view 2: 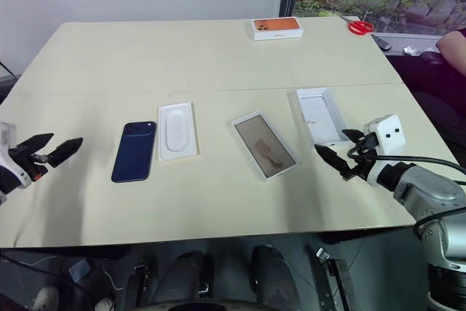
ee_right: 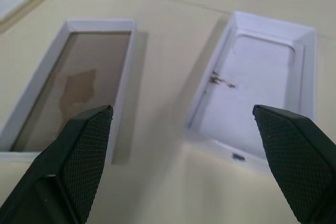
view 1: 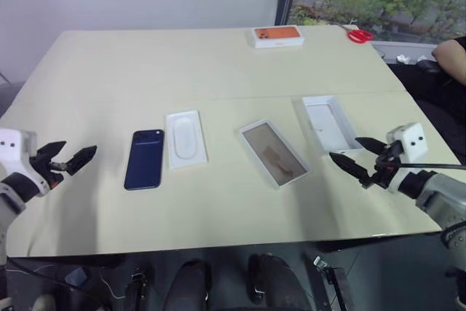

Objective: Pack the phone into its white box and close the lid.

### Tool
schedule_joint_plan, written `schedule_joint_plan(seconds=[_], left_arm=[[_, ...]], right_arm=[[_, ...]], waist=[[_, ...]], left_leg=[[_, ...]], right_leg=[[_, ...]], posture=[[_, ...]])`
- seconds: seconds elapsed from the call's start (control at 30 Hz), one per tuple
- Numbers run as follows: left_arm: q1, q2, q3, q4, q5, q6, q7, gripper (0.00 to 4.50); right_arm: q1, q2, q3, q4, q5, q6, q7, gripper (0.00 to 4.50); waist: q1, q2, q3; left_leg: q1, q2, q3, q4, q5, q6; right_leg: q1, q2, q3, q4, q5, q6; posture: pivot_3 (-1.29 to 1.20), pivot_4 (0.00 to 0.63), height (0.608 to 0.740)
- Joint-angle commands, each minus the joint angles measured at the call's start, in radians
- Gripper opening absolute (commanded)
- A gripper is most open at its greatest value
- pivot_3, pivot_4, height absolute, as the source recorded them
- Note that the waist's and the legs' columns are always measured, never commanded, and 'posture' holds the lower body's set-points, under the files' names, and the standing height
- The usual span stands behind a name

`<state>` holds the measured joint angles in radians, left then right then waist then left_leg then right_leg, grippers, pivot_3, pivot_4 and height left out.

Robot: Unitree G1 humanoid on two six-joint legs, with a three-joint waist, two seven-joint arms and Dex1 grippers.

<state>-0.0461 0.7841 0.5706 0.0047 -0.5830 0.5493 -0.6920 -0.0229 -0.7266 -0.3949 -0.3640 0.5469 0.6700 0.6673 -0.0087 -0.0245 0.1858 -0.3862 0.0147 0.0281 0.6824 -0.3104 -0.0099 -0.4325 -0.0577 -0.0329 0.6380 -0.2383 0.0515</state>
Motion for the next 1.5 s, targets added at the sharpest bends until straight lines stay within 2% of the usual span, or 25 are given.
schedule_joint_plan(seconds=[0.03, 0.27, 0.4, 0.53, 0.6, 0.67, 0.8, 0.87, 1.17, 1.5], left_arm=[[-0.040, -0.041, -0.052, -0.136, -0.069, 0.061, 0.016, 4.50], [-0.191, -0.149, -0.184, -0.261, -0.186, 0.259, 0.115, 4.50], [-0.303, -0.245, -0.166, -0.264, -0.236, 0.416, 0.349, 4.50], [-0.404, -0.309, -0.177, -0.246, -0.222, 0.600, 0.558, 4.50], [-0.473, -0.358, -0.127, -0.206, -0.251, 0.703, 0.651, 4.50], [-0.524, -0.392, -0.088, -0.185, -0.281, 0.781, 0.694, 4.50], [-0.607, -0.399, -0.086, -0.153, -0.233, 0.964, 0.756, 4.50], [-0.651, -0.436, -0.037, -0.118, -0.213, 1.037, 0.786, 4.50], [-0.699, -0.458, -0.039, -0.072, -0.151, 1.065, 0.814, 4.50], [-0.699, -0.478, -0.065, -0.031, -0.185, 1.065, 0.850, 4.50]], right_arm=[[-0.036, -0.014, 0.031, -0.088, 0.013, -0.003, -0.003, 4.46], [-0.124, 0.012, 0.164, -0.214, 0.050, 0.033, -0.014, 4.46], [-0.191, 0.035, 0.253, -0.259, 0.067, 0.068, -0.030, 4.46], [-0.204, 0.040, 0.266, -0.281, 0.093, 0.092, -0.033, 4.46], [-0.189, 0.035, 0.268, -0.292, 0.097, 0.100, -0.033, 4.46], [-0.173, 0.029, 0.267, -0.300, 0.101, 0.103, -0.031, 4.46], [-0.146, 0.023, 0.254, -0.319, 0.115, 0.110, -0.032, 4.46], [-0.143, 0.020, 0.251, -0.317, 0.113, 0.109, -0.034, 4.46], [-0.144, 0.010, 0.245, -0.330, 0.121, 0.115, -0.041, 4.46], [-0.149, 0.006, 0.254, -0.349, 0.127, 0.115, -0.050, 4.46]], waist=[[0.001, 0.000, 0.000], [0.000, -0.001, 0.000], [-0.003, -0.001, 0.000], [-0.001, -0.002, 0.000], [0.002, -0.002, 0.000], [0.003, -0.003, 0.000], [-0.003, -0.003, 0.000], [-0.002, -0.003, 0.000], [-0.001, -0.003, 0.000], [0.000, -0.003, 0.000]], left_leg=[[0.000, 0.000, 0.000, 0.000, 0.000, 0.000], [0.002, 0.000, 0.000, 0.002, 0.000, 0.000], [0.005, 0.000, 0.000, 0.002, 0.000, 0.000], [0.008, 0.001, -0.002, 0.002, 0.000, 0.000], [0.010, 0.001, -0.003, 0.002, 0.000, 0.000], [0.010, 0.001, -0.003, 0.002, 0.000, 0.000], [0.010, 0.000, -0.003, 0.002, 0.000, 0.000], [0.010, 0.000, -0.003, 0.002, 0.001, 0.000], [0.011, 0.001, -0.003, 0.002, 0.002, -0.003], [0.011, 0.000, -0.003, 0.002, 0.002, -0.004]], right_leg=[[0.000, 0.000, 0.000, 0.000, 0.000, 0.000], [0.001, 0.001, 0.000, 0.005, 0.001, 0.002], [0.001, 0.003, 0.001, 0.008, 0.001, 0.003], [0.004, 0.008, 0.002, 0.009, 0.001, 0.003], [0.006, 0.009, 0.001, 0.009, 0.001, 0.003], [0.007, 0.009, 0.001, 0.009, 0.001, 0.003], [0.006, 0.009, 0.002, 0.009, 0.001, 0.003], [0.006, 0.009, 0.002, 0.009, 0.001, 0.003], [0.006, 0.010, 0.002, 0.010, 0.001, 0.003], [0.006, 0.009, 0.002, 0.010, 0.001, 0.003]], posture=[[0.00, 0.150, 0.740], [0.00, 0.150, 0.740], [0.00, 0.150, 0.740], [0.00, 0.150, 0.740], [0.00, 0.150, 0.740], [0.00, 0.150, 0.740], [0.00, 0.150, 0.740], [0.00, 0.150, 0.740], [0.00, 0.150, 0.740], [0.00, 0.150, 0.740]])
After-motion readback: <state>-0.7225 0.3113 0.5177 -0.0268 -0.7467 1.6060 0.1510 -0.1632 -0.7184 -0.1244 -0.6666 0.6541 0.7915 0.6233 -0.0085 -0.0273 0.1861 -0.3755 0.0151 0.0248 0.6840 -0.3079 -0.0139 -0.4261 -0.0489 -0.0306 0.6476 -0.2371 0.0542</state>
